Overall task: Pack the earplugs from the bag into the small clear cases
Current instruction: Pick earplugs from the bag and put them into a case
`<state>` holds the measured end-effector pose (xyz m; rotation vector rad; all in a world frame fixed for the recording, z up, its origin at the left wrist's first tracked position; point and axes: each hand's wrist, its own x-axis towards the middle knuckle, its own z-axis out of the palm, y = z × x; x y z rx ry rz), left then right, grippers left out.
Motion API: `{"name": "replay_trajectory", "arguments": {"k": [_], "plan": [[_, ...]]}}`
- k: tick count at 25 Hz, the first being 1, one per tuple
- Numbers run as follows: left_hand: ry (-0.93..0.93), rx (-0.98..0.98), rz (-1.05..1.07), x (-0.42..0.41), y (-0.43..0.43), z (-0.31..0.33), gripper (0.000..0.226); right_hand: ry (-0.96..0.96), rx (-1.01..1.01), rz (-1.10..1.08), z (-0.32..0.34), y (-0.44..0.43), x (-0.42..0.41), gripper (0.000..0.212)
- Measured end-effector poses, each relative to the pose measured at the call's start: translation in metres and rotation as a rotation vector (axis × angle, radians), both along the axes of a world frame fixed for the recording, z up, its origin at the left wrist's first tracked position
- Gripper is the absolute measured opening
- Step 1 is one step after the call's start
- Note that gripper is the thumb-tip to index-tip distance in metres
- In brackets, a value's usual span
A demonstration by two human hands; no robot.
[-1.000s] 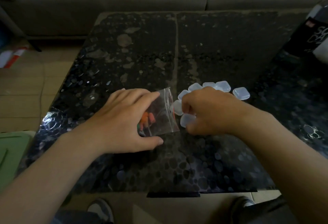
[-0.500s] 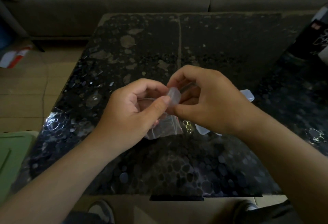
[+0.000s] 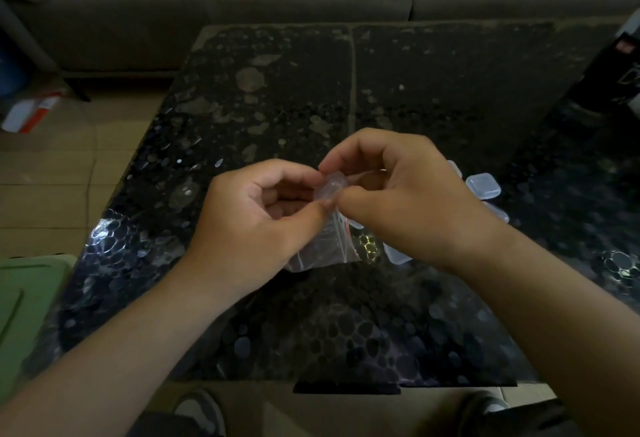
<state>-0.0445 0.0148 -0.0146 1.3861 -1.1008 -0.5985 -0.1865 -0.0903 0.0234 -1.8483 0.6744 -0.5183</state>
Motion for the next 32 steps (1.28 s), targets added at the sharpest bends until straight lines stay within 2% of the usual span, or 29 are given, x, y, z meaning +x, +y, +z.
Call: {"name": "replay_trajectory", "arguments": {"k": [5,8,10,13,21,26,29,32], "plan": [[-0.035,0.034,-0.002,0.002,-0.001,-0.001,0.020,-0.011,0.007,0.009,-0.003,-0.001,0.001,0.023],[-0.066,0.040,0.140,-0.002,-0.002,0.002,0.016,-0.024,0.013,-0.003,-0.007,-0.002,0.002,0.024],[-0.055,0.019,0.198,-0.002,-0.003,0.004,0.018,-0.021,0.061,-0.021,-0.010,-0.002,0.004,0.021],[-0.058,0.010,0.158,-0.001,-0.001,0.004,0.009,-0.032,0.137,-0.035,-0.010,-0.001,0.006,0.014],[-0.380,-0.157,0.091,0.003,0.000,-0.003,0.015,-0.005,0.247,-0.066,-0.009,0.001,0.007,0.013],[-0.259,-0.143,0.040,0.002,-0.001,-0.003,0.009,-0.040,0.167,-0.104,-0.013,0.001,0.007,0.016],[-0.129,-0.091,0.024,0.000,-0.001,-0.003,0.019,-0.063,0.133,-0.111,-0.013,0.000,0.006,0.026],[-0.172,-0.061,0.061,-0.001,0.000,-0.002,0.028,-0.071,0.114,-0.095,-0.015,0.000,0.007,0.028]]}}
